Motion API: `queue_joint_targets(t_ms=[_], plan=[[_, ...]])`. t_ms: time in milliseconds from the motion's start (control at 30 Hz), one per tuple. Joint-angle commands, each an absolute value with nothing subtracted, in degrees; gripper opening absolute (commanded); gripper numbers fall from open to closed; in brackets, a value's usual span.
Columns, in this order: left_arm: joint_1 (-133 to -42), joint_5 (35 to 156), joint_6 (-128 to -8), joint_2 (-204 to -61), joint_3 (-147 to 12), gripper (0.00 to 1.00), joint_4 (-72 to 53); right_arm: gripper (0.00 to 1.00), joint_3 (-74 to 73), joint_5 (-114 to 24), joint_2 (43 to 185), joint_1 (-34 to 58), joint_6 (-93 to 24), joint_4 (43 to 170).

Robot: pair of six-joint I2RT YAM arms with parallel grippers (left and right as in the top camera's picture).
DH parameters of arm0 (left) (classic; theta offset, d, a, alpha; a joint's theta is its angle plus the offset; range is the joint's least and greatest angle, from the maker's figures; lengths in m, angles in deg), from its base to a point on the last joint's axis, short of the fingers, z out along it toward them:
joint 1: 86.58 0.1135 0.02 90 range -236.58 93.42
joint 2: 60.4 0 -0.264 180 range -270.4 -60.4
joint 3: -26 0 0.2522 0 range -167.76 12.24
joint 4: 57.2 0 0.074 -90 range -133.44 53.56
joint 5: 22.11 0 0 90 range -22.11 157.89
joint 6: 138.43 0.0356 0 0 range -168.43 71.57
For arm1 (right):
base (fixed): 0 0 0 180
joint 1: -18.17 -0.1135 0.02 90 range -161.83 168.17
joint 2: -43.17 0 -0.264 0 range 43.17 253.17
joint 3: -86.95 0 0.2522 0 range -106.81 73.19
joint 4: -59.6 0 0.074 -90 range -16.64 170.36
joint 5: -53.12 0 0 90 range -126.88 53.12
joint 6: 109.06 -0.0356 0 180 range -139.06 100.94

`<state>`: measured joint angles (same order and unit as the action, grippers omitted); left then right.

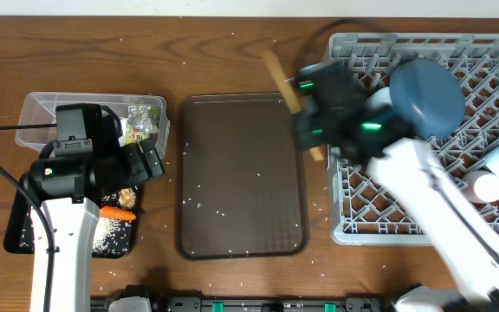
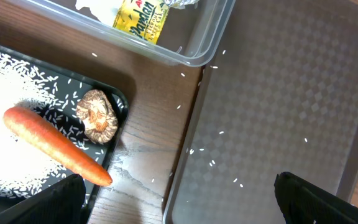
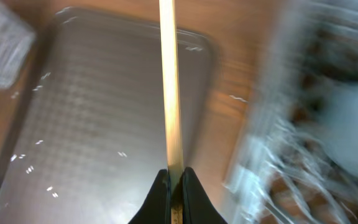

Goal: Sort waste into correct bins and load items into the dishwasher rack
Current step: 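Place the second chopstick in the dish rack with the right gripper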

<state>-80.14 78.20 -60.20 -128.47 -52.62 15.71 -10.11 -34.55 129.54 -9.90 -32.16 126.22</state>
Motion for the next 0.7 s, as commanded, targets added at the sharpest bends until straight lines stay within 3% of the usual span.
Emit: queue_joint_targets(t_ms=[0,200,567,600,667], plan=[[-79.94,77.67,-60.12,-128.12,-53.34,0.98,15.89,0.01,-9.66,-32.17,128.58,-4.31,-36.84,130.44],[-79.94,77.67,-60.12,-128.12,-53.34,0.98,15.89,0.01,-5.15,-32.83,131.01,-0.57,-37.28,133.43],[-79.94,77.67,-60.12,-128.12,-53.34,0.98,15.89,0.01,3.17,-31.47,135.99,-0.48,-45.17,127.27],[-79.94,77.67,-60.12,-128.12,-53.34,0.98,15.89,0.07,3.09,-31.49,135.77,-0.48,-45.15,126.98],[-79.94,77.67,-60.12,-128.12,-53.34,0.98,15.89,0.49,3.02,-31.56,135.62,-0.48,-45.01,127.22]])
